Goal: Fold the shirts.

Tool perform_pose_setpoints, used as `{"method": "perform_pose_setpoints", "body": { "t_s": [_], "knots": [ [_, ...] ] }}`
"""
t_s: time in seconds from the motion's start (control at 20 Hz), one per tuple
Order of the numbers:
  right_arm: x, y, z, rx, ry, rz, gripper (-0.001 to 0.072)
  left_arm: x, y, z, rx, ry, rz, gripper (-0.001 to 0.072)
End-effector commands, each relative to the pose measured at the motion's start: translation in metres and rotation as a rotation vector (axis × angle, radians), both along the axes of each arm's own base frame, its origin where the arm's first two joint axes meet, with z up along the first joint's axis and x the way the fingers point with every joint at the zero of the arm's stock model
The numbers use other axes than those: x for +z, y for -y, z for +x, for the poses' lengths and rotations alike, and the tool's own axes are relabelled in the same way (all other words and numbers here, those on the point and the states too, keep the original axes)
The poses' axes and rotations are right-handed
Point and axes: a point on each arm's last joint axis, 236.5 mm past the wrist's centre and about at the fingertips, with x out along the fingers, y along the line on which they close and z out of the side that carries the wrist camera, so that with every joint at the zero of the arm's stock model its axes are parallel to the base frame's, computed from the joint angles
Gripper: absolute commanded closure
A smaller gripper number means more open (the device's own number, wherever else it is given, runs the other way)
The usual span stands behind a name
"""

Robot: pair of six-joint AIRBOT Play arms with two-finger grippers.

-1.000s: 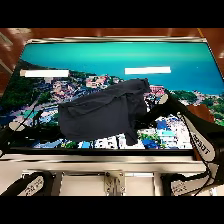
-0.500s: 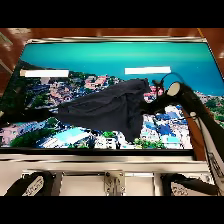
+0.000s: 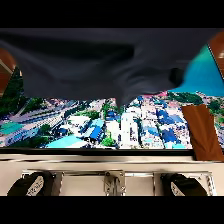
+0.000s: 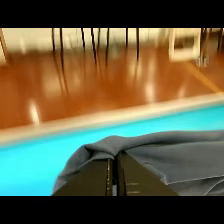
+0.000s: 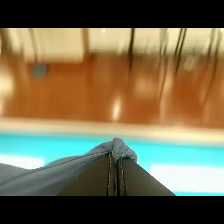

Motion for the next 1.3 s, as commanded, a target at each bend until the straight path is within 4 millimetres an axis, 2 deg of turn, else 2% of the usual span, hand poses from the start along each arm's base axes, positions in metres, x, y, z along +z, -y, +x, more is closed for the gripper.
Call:
{"method": "perform_pose_setpoints", "body": {
  "t_s": [0.0,0.1,0.25,0.4,0.55,0.65,0.75,0.85,0.9,1.0,1.1,1.15,1.25],
  "knots": [
    [0.096,0.039,-0.116,-0.099,0.324,0.031,0.0658,0.077,0.003,-0.091,0.074,0.239,-0.012,0.0664],
    [0.097,0.044,-0.148,-0.099,0.337,0.049,0.0659,0.071,-0.006,-0.110,0.135,0.221,-0.023,0.0663],
    [0.080,0.051,-0.171,-0.108,0.276,0.059,0.0659,0.038,-0.011,-0.119,0.175,0.092,0.013,0.0663],
    [0.048,0.057,-0.166,-0.135,0.140,0.042,0.0659,-0.001,-0.008,-0.117,0.162,-0.065,0.052,0.0663],
    [-0.006,0.056,-0.145,-0.147,-0.100,0.017,0.0659,-0.032,-0.009,-0.108,0.153,-0.188,0.069,0.0663],
    [-0.055,0.060,-0.124,-0.182,-0.322,-0.017,0.0659,-0.058,-0.012,-0.094,0.146,-0.280,0.076,0.0662],
    [-0.114,0.066,-0.106,-0.232,-0.596,-0.057,0.0658,-0.097,-0.017,-0.073,0.128,-0.402,0.106,0.0662],
    [-0.166,0.064,-0.082,-0.251,-0.816,-0.101,0.0658,-0.148,-0.024,-0.049,0.119,-0.555,0.090,0.0662],
    [-0.188,0.061,-0.065,-0.251,-0.882,-0.122,0.0658,-0.179,-0.027,-0.038,0.109,-0.646,0.075,0.0662],
    [-0.236,0.054,-0.020,-0.240,-0.969,-0.161,0.0658,-0.247,-0.031,-0.020,0.089,-0.837,0.041,0.0662],
    [-0.289,0.038,0.033,-0.205,-1.014,-0.166,0.0658,-0.303,-0.037,0.002,0.087,-0.963,-0.002,0.0662],
    [-0.311,0.029,0.057,-0.180,-1.026,-0.158,0.0658,-0.323,-0.041,0.019,0.098,-0.987,-0.027,0.0662],
    [-0.346,0.004,0.108,-0.121,-1.011,-0.097,0.0658,-0.342,-0.052,0.059,0.122,-0.969,-0.047,0.0662]
  ]
}}
